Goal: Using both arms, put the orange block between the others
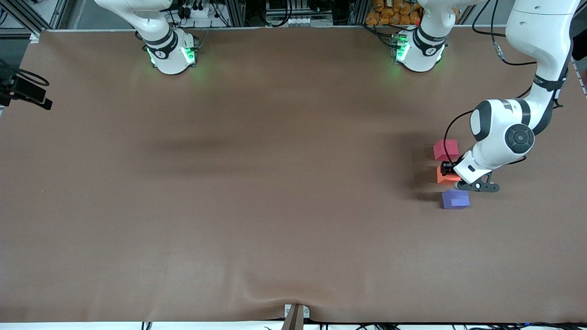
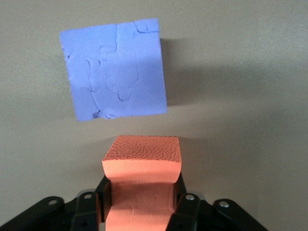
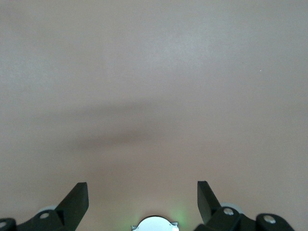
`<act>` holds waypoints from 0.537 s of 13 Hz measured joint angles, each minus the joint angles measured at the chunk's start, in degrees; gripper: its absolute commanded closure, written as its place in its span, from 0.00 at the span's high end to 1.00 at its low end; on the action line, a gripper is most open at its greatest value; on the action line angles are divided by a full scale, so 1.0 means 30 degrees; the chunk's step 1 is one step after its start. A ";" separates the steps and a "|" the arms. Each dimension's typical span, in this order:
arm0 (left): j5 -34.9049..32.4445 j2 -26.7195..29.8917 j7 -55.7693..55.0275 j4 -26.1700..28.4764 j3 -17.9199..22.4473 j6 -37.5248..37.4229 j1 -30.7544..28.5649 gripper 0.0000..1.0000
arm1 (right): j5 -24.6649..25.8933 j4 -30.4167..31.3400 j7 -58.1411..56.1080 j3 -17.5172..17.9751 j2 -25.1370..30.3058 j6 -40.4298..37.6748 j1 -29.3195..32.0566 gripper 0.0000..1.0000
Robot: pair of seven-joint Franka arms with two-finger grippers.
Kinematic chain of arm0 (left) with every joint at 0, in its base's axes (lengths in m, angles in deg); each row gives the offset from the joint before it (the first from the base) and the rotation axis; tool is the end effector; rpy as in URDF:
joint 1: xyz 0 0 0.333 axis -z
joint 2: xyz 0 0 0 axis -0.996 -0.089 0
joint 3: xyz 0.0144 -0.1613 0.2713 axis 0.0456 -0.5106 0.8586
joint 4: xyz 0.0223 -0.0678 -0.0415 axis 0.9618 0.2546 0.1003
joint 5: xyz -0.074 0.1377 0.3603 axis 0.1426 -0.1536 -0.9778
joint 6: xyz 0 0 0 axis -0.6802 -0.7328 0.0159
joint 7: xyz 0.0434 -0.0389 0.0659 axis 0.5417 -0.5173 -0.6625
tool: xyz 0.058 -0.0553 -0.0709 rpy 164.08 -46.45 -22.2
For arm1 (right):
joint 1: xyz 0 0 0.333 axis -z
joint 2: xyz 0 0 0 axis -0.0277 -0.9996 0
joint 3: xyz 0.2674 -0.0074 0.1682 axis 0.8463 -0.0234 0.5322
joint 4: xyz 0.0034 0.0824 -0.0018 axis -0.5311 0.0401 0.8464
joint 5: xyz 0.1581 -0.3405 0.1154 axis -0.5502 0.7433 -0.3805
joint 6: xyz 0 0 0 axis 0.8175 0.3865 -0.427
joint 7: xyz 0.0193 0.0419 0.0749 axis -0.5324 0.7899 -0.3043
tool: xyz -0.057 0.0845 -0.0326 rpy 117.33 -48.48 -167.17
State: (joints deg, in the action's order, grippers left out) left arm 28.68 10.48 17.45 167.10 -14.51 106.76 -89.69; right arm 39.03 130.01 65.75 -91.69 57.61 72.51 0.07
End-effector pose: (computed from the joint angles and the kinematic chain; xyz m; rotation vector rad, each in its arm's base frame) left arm 0.5499 0.0143 0.2146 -3.1160 0.1578 0.0886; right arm 0.5308 -0.0450 0.6585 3.1317 -0.1580 -0.1588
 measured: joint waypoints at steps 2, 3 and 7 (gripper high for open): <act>0.0000 -0.0005 -0.0138 -0.0102 0.0000 0.0043 0.0000 1.00 | -0.0004 0.0017 0.0001 0.0157 -0.0003 -0.0004 -0.0027 1.00; 0.0000 0.0017 -0.0139 -0.0302 0.0001 0.0058 0.0000 1.00 | -0.0005 0.0024 0.0014 0.0196 -0.0004 -0.0019 -0.0038 1.00; 0.0001 0.0974 -0.0144 -0.3171 0.0016 -0.3692 -0.0009 1.00 | -0.0005 0.0037 0.0068 0.0155 -0.0005 -0.0046 -0.0036 1.00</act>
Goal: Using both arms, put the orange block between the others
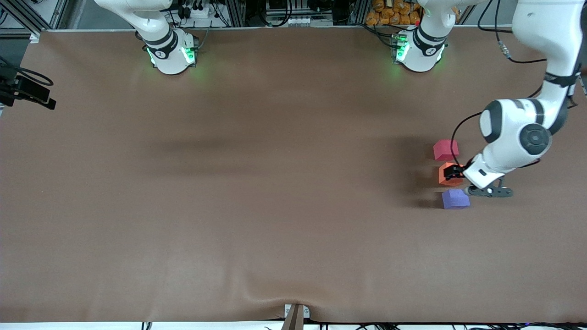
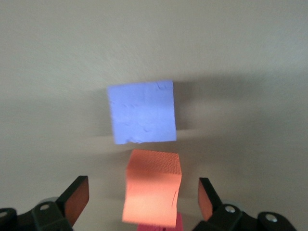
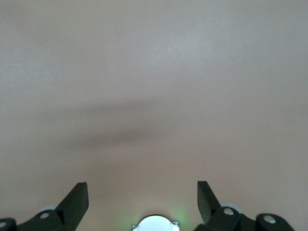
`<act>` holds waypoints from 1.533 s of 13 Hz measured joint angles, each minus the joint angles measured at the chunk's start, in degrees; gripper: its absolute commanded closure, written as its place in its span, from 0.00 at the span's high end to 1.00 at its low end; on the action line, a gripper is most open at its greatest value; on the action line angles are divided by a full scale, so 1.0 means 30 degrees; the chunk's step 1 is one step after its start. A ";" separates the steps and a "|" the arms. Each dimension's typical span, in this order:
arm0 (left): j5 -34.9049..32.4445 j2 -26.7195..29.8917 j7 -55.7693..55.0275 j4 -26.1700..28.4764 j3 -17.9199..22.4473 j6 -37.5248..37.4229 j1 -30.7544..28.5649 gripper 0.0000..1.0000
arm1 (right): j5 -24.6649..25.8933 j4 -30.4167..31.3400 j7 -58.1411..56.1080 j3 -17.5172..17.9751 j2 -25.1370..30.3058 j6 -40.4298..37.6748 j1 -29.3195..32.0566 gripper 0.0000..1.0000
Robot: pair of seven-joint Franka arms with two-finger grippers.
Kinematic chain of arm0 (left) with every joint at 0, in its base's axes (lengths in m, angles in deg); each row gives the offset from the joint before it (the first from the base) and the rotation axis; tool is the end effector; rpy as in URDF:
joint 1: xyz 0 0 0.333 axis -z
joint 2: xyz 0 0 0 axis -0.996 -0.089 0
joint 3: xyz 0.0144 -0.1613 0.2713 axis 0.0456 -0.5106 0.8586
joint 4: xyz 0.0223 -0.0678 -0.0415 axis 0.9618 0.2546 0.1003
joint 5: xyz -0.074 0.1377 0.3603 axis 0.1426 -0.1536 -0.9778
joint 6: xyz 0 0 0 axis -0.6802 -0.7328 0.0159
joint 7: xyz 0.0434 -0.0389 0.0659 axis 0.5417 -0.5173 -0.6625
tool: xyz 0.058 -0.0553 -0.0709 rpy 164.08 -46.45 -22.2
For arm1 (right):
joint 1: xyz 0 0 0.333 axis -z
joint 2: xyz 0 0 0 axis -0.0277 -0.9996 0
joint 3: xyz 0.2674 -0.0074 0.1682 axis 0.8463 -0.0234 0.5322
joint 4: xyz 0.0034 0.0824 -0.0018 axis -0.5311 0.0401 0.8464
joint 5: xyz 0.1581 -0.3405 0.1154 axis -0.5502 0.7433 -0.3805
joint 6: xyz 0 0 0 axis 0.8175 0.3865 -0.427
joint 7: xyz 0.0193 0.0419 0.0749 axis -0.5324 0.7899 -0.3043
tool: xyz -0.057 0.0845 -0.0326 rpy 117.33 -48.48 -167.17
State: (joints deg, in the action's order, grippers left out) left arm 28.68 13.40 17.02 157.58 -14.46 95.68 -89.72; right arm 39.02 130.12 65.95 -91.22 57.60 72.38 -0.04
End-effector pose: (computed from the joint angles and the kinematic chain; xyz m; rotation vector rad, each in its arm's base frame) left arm 0.5910 0.0194 0.2927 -3.1024 0.1288 0.0528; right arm 0.5310 -0.0396 0.6574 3.1315 -0.1476 -0.1656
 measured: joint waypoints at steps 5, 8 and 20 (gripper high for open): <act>0.0000 0.0522 0.0000 -0.7081 -0.0126 -0.6518 0.0287 1.00 | 0.0000 0.0003 0.0087 -0.0048 0.0000 -0.0007 0.0009 1.00; 0.0038 0.0514 -0.0013 -0.8439 -0.0192 -0.6934 0.0710 1.00 | 0.0000 0.0003 0.0094 -0.0048 0.0000 0.0002 0.0009 1.00; 0.0585 0.3442 -0.2680 -1.0922 -0.0348 -1.2956 0.2496 1.00 | 0.0000 0.0004 0.0102 -0.0038 0.0000 -0.0035 0.0009 1.00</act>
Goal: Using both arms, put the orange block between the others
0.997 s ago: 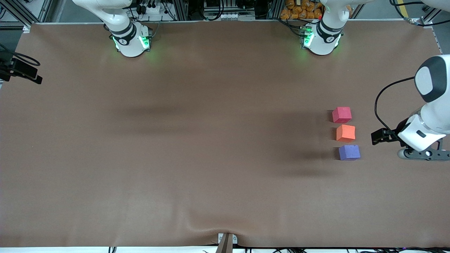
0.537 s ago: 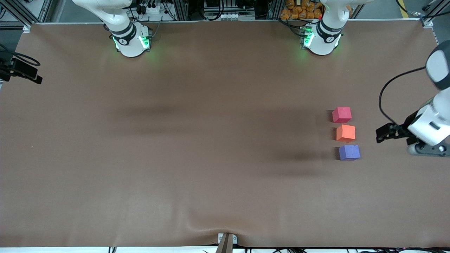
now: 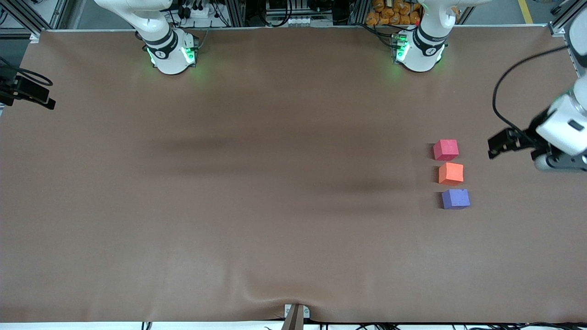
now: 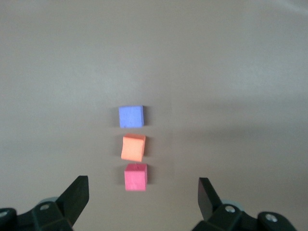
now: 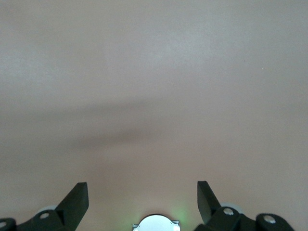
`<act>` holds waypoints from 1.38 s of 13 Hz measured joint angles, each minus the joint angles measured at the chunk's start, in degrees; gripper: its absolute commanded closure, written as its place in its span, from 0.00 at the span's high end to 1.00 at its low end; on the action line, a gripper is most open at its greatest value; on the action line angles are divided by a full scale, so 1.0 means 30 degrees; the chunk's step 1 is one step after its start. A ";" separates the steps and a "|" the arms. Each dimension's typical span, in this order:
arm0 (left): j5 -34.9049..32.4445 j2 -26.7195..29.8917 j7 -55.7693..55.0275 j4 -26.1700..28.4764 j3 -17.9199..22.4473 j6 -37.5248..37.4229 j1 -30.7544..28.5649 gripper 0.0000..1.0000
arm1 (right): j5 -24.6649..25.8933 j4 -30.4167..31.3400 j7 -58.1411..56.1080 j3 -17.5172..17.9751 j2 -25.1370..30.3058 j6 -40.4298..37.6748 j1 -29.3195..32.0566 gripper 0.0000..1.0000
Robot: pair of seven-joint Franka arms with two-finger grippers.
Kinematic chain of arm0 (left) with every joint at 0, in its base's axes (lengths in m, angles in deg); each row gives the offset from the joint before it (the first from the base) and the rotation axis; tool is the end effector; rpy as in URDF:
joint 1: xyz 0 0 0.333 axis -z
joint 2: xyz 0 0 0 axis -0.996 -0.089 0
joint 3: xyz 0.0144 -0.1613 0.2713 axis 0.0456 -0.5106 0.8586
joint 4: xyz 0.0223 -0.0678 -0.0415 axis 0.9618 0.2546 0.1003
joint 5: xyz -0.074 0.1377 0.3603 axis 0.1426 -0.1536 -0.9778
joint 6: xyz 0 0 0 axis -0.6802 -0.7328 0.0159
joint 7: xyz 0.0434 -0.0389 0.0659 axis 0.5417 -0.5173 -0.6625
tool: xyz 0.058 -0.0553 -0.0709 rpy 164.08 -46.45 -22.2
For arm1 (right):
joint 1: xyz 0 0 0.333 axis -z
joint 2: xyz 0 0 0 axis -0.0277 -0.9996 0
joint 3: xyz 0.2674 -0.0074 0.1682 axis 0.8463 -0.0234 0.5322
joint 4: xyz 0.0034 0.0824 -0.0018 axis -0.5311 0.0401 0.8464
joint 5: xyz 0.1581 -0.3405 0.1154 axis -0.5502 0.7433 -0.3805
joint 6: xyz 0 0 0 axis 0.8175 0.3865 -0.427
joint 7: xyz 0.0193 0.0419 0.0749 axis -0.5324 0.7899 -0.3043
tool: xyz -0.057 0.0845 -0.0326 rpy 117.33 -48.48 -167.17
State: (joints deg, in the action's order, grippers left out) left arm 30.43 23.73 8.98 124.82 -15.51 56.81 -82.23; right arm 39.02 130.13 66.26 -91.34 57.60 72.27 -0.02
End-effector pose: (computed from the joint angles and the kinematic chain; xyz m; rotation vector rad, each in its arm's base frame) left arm 0.5950 -0.0645 0.6095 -3.1097 0.0685 -0.0686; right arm 0.5307 -0.0409 0.6572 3.1306 -0.1599 -0.1689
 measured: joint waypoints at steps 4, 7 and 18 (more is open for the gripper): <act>0.0000 0.0657 -0.0087 -0.0001 0.0867 -0.0318 0.0140 1.00 | 0.0000 0.0000 0.0000 0.0000 0.0000 -0.0004 0.0000 1.00; 0.0008 0.0802 -0.0952 -0.0017 0.1048 -0.0604 0.0142 1.00 | 0.0000 0.0000 0.0000 0.0003 0.0000 -0.0007 0.0000 1.00; 0.0111 0.1790 -0.1616 0.0121 0.1070 -0.2379 0.0132 1.00 | 0.0000 0.0002 0.0000 0.0003 0.0000 -0.0012 0.0000 1.00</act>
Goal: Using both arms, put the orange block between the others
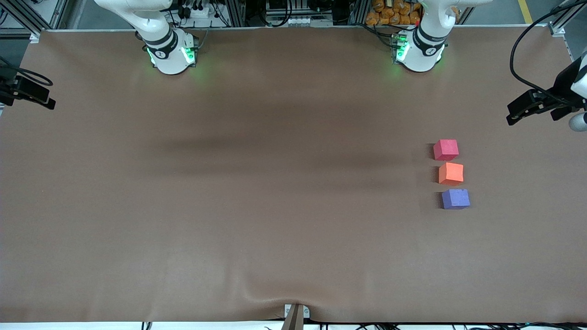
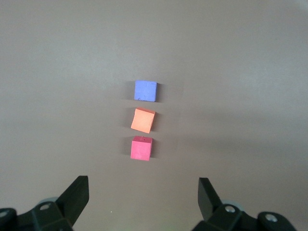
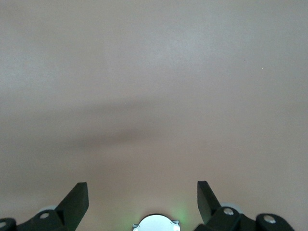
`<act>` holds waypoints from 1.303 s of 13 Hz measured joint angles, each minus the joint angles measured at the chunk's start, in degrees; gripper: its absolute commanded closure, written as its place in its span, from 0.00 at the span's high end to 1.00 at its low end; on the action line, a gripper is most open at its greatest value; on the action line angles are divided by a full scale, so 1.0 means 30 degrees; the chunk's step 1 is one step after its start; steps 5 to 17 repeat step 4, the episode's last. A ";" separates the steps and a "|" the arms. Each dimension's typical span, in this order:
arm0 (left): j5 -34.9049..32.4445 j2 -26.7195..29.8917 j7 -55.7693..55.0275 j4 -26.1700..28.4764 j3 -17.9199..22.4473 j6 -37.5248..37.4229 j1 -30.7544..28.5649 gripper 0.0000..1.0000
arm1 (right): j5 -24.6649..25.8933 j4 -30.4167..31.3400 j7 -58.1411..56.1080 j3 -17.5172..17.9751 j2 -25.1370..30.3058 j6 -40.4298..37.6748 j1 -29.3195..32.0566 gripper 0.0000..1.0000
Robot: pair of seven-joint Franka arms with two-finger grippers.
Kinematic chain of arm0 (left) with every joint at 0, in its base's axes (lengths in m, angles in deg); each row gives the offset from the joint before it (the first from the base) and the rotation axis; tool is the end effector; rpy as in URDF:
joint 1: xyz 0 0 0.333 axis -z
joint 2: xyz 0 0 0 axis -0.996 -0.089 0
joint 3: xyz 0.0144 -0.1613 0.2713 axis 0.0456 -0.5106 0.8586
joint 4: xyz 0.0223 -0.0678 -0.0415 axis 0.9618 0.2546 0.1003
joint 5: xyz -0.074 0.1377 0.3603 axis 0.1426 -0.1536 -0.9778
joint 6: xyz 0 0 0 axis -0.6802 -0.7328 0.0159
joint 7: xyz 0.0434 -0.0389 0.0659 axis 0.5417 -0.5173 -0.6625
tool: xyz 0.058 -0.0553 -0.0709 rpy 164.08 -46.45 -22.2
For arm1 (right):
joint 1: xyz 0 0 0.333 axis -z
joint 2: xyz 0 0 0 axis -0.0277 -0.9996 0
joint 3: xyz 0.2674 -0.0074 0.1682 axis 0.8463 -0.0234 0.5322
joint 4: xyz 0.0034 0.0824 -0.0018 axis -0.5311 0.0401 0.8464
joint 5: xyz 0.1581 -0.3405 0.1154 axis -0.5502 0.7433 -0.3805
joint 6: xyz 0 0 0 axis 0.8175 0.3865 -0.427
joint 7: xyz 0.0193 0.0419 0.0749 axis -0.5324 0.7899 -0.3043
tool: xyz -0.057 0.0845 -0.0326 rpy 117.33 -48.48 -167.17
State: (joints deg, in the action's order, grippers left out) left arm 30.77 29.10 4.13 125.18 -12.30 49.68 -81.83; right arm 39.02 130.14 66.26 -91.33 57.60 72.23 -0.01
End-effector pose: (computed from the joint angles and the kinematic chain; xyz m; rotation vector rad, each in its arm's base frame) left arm 0.5565 -0.0352 0.6494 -3.1017 -0.1445 -0.0122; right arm 0.5306 -0.0409 0.6571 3.1306 -0.1599 -0.1703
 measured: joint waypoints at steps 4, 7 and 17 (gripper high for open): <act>0.0811 -0.0141 0.0070 0.0031 0.0414 0.0000 -0.0015 1.00 | 0.0000 0.0000 0.0000 0.0000 0.0000 0.0000 0.0000 1.00; 0.0811 -0.0141 0.0070 0.0031 0.0414 0.0000 -0.0015 1.00 | 0.0000 0.0000 0.0000 0.0000 0.0000 0.0000 0.0000 1.00; 0.0811 -0.0141 0.0070 0.0031 0.0414 0.0000 -0.0015 1.00 | 0.0000 0.0000 0.0000 0.0000 0.0000 0.0000 0.0000 1.00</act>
